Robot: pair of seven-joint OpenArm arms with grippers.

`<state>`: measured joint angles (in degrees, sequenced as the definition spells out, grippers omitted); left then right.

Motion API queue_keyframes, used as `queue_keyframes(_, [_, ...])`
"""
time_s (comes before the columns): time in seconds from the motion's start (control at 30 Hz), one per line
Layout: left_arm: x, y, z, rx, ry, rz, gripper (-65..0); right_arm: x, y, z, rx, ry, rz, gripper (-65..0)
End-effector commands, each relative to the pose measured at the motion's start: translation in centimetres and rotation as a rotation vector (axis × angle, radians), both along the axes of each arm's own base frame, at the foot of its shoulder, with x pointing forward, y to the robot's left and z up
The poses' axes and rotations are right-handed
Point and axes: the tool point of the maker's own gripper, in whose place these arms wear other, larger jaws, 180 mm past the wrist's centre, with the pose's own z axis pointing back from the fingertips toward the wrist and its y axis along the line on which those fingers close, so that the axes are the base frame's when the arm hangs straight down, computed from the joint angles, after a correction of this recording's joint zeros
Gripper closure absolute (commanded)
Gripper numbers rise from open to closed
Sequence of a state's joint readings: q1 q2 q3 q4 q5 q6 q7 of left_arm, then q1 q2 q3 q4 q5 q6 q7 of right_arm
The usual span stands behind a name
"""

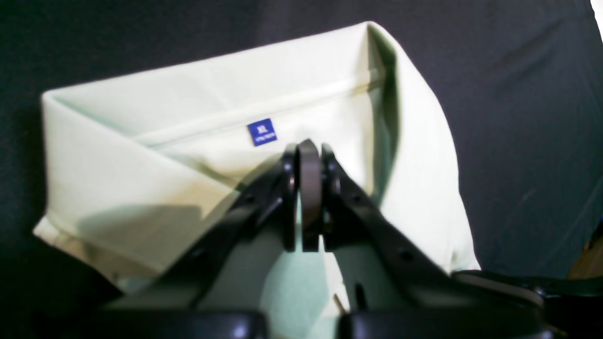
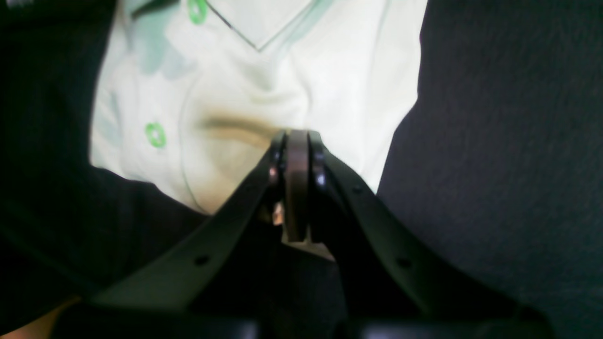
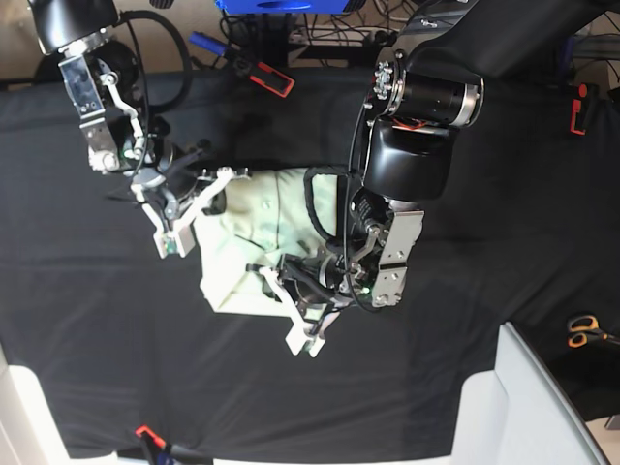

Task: Fold the T-shirt properly

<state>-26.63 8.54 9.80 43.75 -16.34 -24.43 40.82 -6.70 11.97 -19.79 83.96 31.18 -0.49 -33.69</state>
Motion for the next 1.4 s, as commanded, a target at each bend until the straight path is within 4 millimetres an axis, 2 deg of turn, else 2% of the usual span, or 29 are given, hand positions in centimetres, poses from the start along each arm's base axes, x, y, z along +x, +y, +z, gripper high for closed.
queue_keyframes(0.0, [1.6, -0.8, 1.9, -0.028, -0.056, -0.006, 0.0, 0.9, -0.1, 0.6, 0.004, -0.036, -0.001, -0.1])
queue_keyframes(0.1, [1.4, -0.8, 1.8, -0.028, -0.051, -0.006, 0.0, 0.3, -0.6, -0.8, -0.011, 0.002, 0.001, -0.1])
queue_keyframes(0.3, [1.7, -0.7, 2.0, -0.031, -0.057, 0.0, 0.0, 0.5, 0.0, -0.8, 0.009, -0.024, 0.047, 0.0])
queue_keyframes(0.47, [2.7, -0.6, 3.2, -0.039, -0.08, 0.005, 0.0, 1.5, 1.2, 3.0, 0.03, -0.092, 0.083, 0.0])
queue_keyframes(0.53, [3.1, -0.5, 4.3, -0.031, -0.105, -0.002, 0.0, 1.6, 0.4, 4.4, 0.004, -0.116, 0.074, 0.0])
queue_keyframes(0.63, [2.0, -0.1, 5.8, -0.014, -0.163, -0.007, 0.0, 1.7, -1.9, 6.0, -0.046, -0.148, 0.014, 0.0])
queue_keyframes(0.73, [-0.9, 3.1, 5.7, 0.081, -0.231, -0.003, 0.0, 0.9, -5.5, 6.2, -0.153, -0.18, 0.0, 0.0])
queue_keyframes(0.8, [-3.8, 5.7, 5.0, 0.18, -0.262, -0.006, 0.0, -0.4, -7.5, 6.2, -0.257, -0.24, 0.015, 0.0])
queue_keyframes(0.9, [-7.6, 9.1, 5.0, 0.283, -0.336, -0.01, 0.0, -2.9, -8.7, 6.6, -0.394, -0.328, 0.073, 0.0])
queue_keyframes(0.97, [-10.3, 11.1, 5.4, 0.317, -0.377, -0.024, 0.0, -5.1, -8.4, 6.8, -0.455, -0.352, 0.126, 0.0])
queue_keyframes(1.07, [-14.9, 13.2, 5.5, 0.383, -0.366, -0.08, 0.0, -8.6, -6.9, 6.7, -0.451, -0.321, 0.147, 0.0])
queue_keyframes(1.2, [-21.6, 13.9, 4.5, 0.411, -0.275, -0.159, 0.0, -13.8, -5.4, 5.7, -0.411, -0.214, 0.144, 0.0])
queue_keyframes(1.37, [-29.4, 14.2, 2.0, 0.404, -0.093, -0.195, 0.0, -20.4, -4.8, 3.4, -0.389, 0.004, 0.14, 0.0])
